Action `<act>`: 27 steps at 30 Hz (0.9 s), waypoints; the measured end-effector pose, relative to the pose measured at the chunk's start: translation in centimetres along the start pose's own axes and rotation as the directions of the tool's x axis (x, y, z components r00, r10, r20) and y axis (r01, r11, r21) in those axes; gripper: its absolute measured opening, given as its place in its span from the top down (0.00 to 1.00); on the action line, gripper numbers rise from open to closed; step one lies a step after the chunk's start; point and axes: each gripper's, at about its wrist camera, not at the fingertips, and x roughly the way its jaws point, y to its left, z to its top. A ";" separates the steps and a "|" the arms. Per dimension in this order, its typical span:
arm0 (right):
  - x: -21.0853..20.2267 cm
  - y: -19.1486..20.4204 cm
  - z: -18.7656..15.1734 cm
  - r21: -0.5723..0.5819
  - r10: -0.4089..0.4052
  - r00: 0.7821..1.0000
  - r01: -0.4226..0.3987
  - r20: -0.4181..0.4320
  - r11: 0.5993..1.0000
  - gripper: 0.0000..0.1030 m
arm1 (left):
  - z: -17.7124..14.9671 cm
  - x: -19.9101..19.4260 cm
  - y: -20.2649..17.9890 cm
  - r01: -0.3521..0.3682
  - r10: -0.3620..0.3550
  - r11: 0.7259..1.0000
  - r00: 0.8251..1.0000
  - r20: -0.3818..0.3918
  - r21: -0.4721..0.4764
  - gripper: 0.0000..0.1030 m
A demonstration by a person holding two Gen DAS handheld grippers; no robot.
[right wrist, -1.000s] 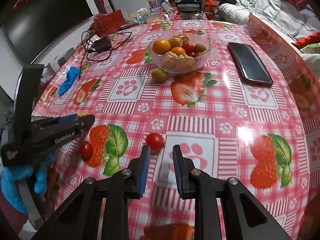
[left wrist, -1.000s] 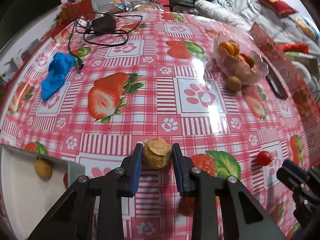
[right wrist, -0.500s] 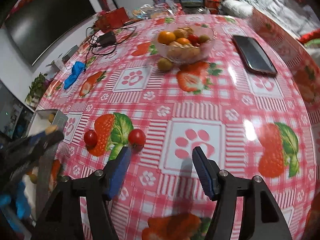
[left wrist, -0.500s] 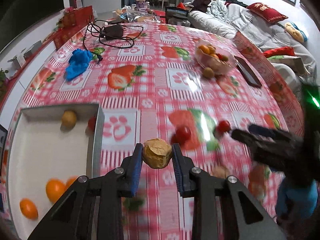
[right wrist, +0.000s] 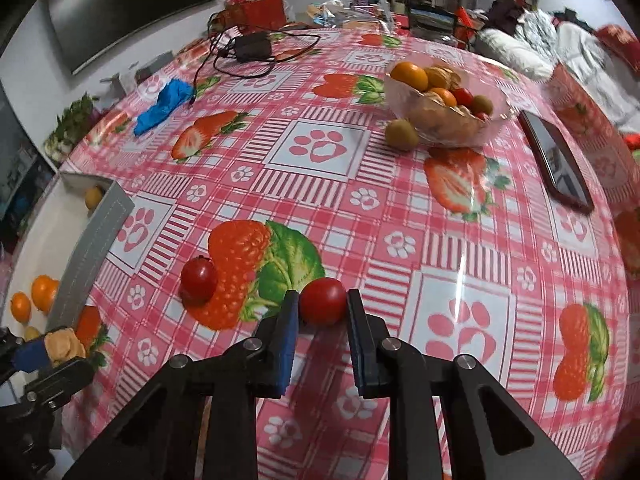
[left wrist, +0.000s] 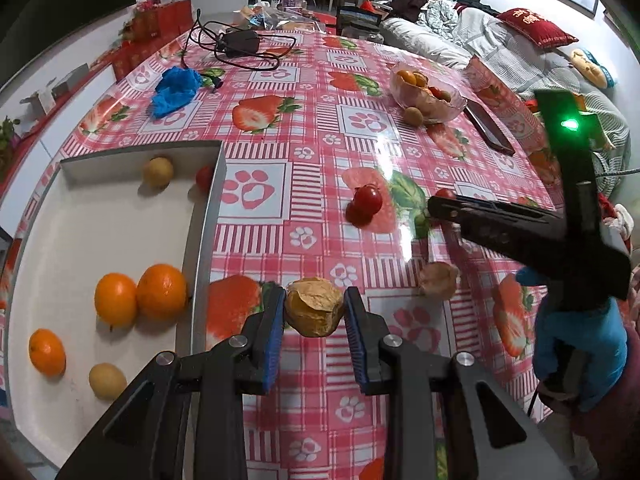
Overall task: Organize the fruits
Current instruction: 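Carry the dried fruit and tomato over the white tray with both grippers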
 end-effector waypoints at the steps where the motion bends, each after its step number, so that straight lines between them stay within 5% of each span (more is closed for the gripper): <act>1: -0.5 -0.5 -0.2 0.026 0.029 1.000 -0.029 0.003 0.999 0.76 | -0.2 -0.2 0.1 0.002 -0.002 1.000 1.000 0.003 -0.001 0.69; 11: -5.3 -1.9 -2.6 0.098 0.064 0.997 -0.067 0.035 0.993 0.76 | -2.2 -3.3 1.8 -0.013 0.015 0.999 0.999 0.043 -0.040 0.69; 27: -8.6 2.9 -5.0 0.040 0.082 0.995 -0.084 0.057 0.996 0.76 | -5.9 -7.2 6.1 -0.059 0.072 0.990 0.993 0.098 -0.128 0.69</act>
